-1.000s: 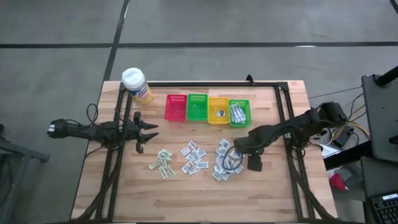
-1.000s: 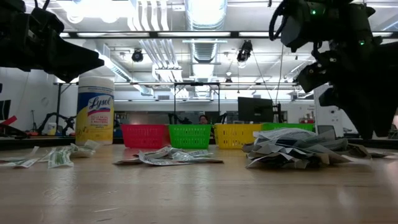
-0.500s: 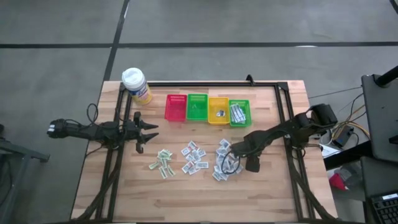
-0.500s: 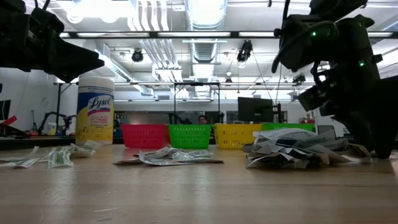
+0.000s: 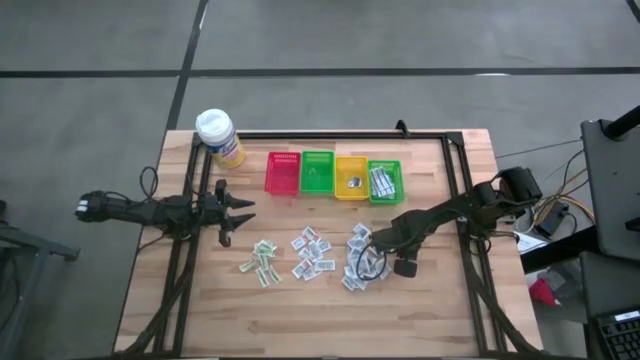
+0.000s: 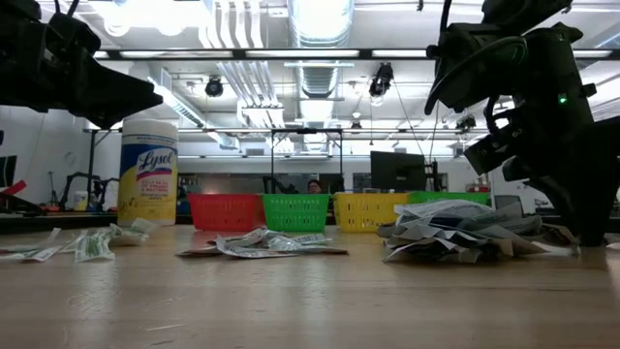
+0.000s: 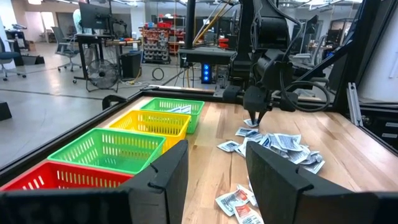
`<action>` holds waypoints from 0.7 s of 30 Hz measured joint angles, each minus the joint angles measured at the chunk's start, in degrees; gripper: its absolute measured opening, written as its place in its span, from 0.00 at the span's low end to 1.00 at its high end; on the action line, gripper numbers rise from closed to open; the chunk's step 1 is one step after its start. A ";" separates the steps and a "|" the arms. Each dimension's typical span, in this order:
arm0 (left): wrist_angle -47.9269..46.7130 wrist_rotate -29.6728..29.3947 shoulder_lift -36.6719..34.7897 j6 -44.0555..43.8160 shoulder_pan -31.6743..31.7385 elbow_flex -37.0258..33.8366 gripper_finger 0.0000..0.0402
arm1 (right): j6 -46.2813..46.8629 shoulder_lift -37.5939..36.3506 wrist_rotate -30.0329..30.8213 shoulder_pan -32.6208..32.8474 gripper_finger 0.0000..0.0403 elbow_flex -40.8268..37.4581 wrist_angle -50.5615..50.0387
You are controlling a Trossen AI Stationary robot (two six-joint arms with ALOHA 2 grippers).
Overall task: Pick & Place First Aid Supplies
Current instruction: Put the blue alcohol pad into the yellow bin
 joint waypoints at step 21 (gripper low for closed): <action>0.00 0.00 0.17 -0.06 0.00 0.00 0.39 | 6.23 -15.70 -9.73 -0.07 0.02 -0.05 -4.25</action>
